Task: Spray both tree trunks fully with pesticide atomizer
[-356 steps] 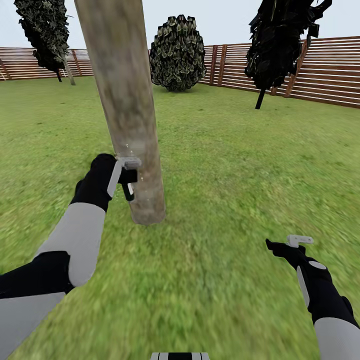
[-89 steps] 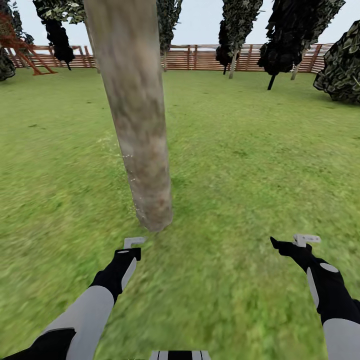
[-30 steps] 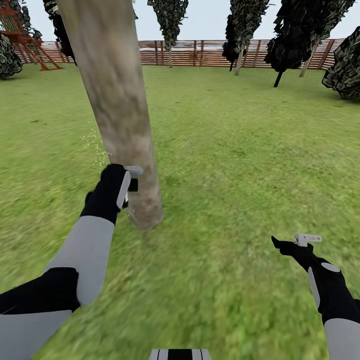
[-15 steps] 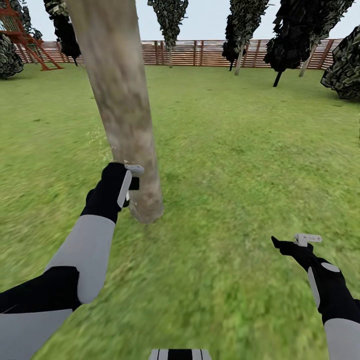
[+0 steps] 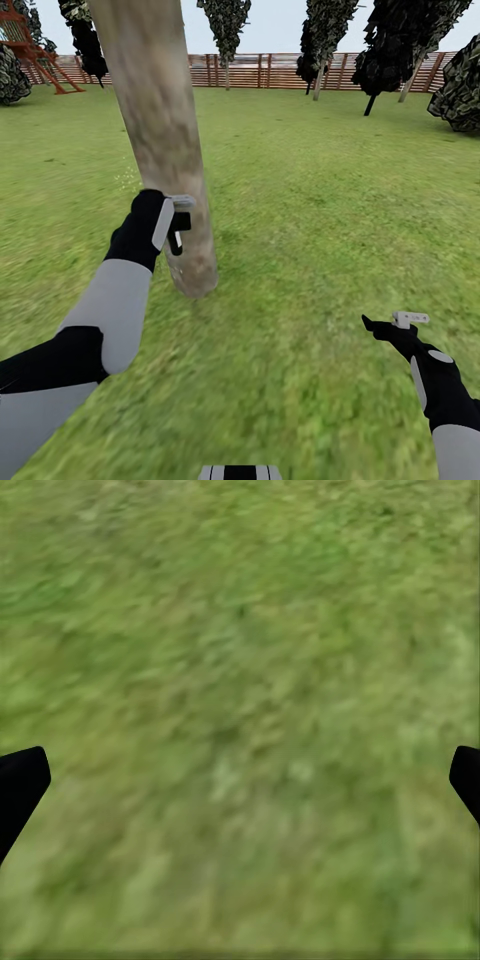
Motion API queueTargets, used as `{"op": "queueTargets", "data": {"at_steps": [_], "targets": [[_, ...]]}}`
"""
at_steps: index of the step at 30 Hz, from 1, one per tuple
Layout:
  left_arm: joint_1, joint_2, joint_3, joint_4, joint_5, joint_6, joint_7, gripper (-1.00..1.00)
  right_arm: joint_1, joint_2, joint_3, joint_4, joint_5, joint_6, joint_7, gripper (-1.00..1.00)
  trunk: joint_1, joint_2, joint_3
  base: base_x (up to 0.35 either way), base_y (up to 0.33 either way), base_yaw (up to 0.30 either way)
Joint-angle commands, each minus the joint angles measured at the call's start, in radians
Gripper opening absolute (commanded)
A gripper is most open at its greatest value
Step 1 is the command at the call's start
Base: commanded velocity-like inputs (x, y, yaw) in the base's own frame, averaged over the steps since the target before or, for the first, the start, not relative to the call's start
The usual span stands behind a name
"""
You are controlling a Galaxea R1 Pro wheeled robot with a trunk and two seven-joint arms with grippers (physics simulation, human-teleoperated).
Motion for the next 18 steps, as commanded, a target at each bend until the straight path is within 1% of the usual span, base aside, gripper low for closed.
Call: {"op": "queueTargets", "data": {"at_steps": [1,4,6,7,10,12,15,16,17,18], "targets": [[0.002,-0.001,0.000,0.002,0.001,0.001,-0.002,-1.00,0.000,0.000,0.000,0.000,0.000,0.000,0.000,1.00,0.000,0.000,0.000,0.000,0.000,0.000],[0.028,-0.002,-0.004,0.017,0.058,0.000,-0.037,-1.00,0.000,0.000,0.000,0.000,0.000,0.000,0.000,1.00,0.000,0.000,0.000,0.000,0.000,0.000],[0.036,-0.002,-0.005,0.052,0.075,-0.002,-0.047,-1.00,0.000,0.000,0.000,0.001,0.000,0.000,0.000,1.00,0.000,0.000,0.000,0.000,0.000,0.000],[0.041,-0.001,-0.005,0.059,0.077,-0.003,-0.048,-1.00,0.000,0.000,0.000,0.001,0.000,0.000,0.000,1.00,0.000,0.000,0.000,0.000,0.000,0.000],[0.077,0.001,-0.007,0.065,0.076,-0.006,-0.049,-1.00,0.000,0.000,0.000,0.001,0.000,0.000,0.000,1.00,0.000,0.000,0.000,0.000,0.000,0.000],[0.124,0.003,-0.008,0.066,0.074,-0.013,-0.047,-1.00,0.000,0.000,0.000,0.000,0.000,0.000,0.000,1.00,0.000,0.000,0.000,0.000,0.000,0.000],[0.167,0.004,-0.008,0.067,0.072,-0.016,-0.044,-1.00,0.000,0.000,0.000,0.001,0.000,0.000,0.000,1.00,0.000,0.000,0.000,0.000,0.000,0.000],[0.193,0.004,-0.008,0.067,0.071,-0.018,-0.043,-1.00,0.000,0.000,0.000,0.001,0.000,0.000,0.000,1.00,0.000,0.000,0.000,0.000,0.000,0.000],[0.205,0.004,-0.011,0.067,0.071,-0.018,-0.043,-1.00,0.000,0.000,0.000,0.001,0.000,0.000,0.000,1.00,0.000,0.000,0.000,0.000,0.000,0.000],[0.218,0.004,-0.023,0.067,0.071,-0.019,-0.042,-1.00,0.000,0.000,0.000,0.001,0.000,0.000,0.000,1.00,0.000,0.000,0.000,0.000,0.000,0.000]]}}
